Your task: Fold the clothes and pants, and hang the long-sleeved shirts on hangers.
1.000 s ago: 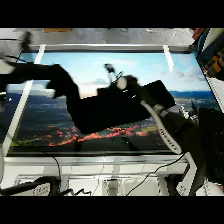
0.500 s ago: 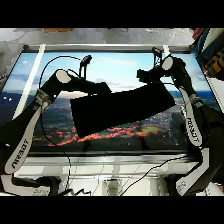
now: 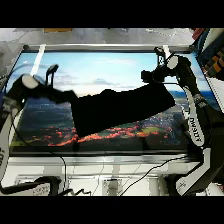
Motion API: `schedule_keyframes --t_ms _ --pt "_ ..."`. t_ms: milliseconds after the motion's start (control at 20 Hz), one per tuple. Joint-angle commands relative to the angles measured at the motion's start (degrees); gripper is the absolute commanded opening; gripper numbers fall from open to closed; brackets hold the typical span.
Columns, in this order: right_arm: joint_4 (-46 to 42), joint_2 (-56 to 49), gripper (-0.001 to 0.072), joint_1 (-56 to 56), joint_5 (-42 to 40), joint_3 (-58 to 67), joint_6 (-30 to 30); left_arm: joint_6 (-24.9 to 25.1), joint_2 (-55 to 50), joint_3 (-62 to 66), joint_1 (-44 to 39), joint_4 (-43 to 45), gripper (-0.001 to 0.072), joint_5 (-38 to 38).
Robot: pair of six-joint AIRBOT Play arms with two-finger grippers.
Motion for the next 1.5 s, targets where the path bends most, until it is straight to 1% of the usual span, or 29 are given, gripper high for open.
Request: schedule_keyframes --t_ms 0,100,250,350,400,450,500,550,600,650,700,750,800,850,950,1050,1150,1250,1300,1350,1450 --pt "0.09 0.04 0.0026 -0.02 0.24 0.04 -0.55 2.67 4.20 -18.62 4.83 -8.85 0.0579 11.54" --pt "0.15 0.07 0.0026 -0.02 0.24 0.04 -0.55 5.03 3.39 -24.98 4.39 -14.03 0.0578 18.88" --pt "0.50 0.04 0.0026 -0.02 0.13 0.04 -0.52 4.96 -0.81 -26.05 2.51 -15.76 0.0578 20.44" --pt "1.18 0.07 0.0026 -0.02 0.22 0.04 -0.52 5.05 -3.72 -26.05 1.77 -19.12 0.0577 22.77" --pt "1.77 0.07 0.0027 -0.02 0.22 0.04 -0.52 6.49 -4.92 -26.05 1.62 -22.16 0.0578 23.65" --pt "2.03 0.07 0.0026 0.07 0.17 0.04 -0.52 10.21 -5.97 -26.01 1.49 -26.21 0.0577 23.82" --pt "1.97 0.07 0.0026 0.09 0.13 0.04 -0.55 14.78 -6.56 -25.99 1.09 -30.69 0.0508 23.78" --pt "2.01 0.07 0.0026 0.11 0.09 0.04 -0.55 18.25 -6.69 -25.92 0.63 -33.83 0.0391 23.65" --pt "1.99 0.07 0.0027 0.09 0.09 0.04 -0.55 20.44 -6.67 -25.70 0.07 -36.22 0.0242 23.61" --pt "1.95 0.07 0.0026 0.09 0.13 0.04 -0.57 20.83 -6.67 -25.07 -0.44 -36.57 0.0065 23.10" --pt "1.92 0.07 0.0026 0.09 0.22 0.04 -0.92 21.07 -6.67 -23.89 -0.59 -36.37 0.0009 21.51" --pt "1.84 0.07 0.0026 0.09 0.28 0.04 -0.92 21.00 -6.64 -22.01 -0.44 -35.45 0.0008 18.88" --pt "1.86 0.13 0.0026 0.09 0.33 0.04 -0.92 19.19 -6.54 -19.61 -0.11 -33.31 0.0006 15.78" --pt "1.75 0.31 0.0026 0.02 0.31 0.04 -0.94 15.52 -6.16 -16.70 0.24 -29.64 0.0006 12.66" --pt "0.79 0.83 0.0026 -0.31 0.17 0.04 -0.98 8.22 -4.50 -8.76 0.26 -18.23 0.0005 4.74" --pt "0.15 1.14 0.0026 -0.44 0.96 0.04 -2.32 1.66 -2.43 1.70 0.24 -5.20 0.0005 -5.64" --pt "0.07 1.11 0.0026 -0.42 2.78 -0.26 -3.61 -3.04 -0.61 12.68 0.24 5.25 0.0005 -16.04" --pt "0.61 0.94 0.0026 0.11 3.48 -0.26 -3.65 -5.05 0.72 22.77 0.22 12.52 0.0005 -24.35" --pt "1.73 0.94 0.0026 0.74 3.26 -0.26 -3.69 -5.25 1.22 27.71 0.22 14.97 0.0005 -27.82" --pt "2.93 0.90 0.0026 1.49 2.73 -0.26 -3.69 -5.25 1.84 31.47 0.20 16.28 0.0005 -29.35" --pt "5.40 0.52 0.0026 3.87 0.92 -0.28 -3.67 -5.84 3.26 35.28 -0.07 16.48 0.0005 -27.56"
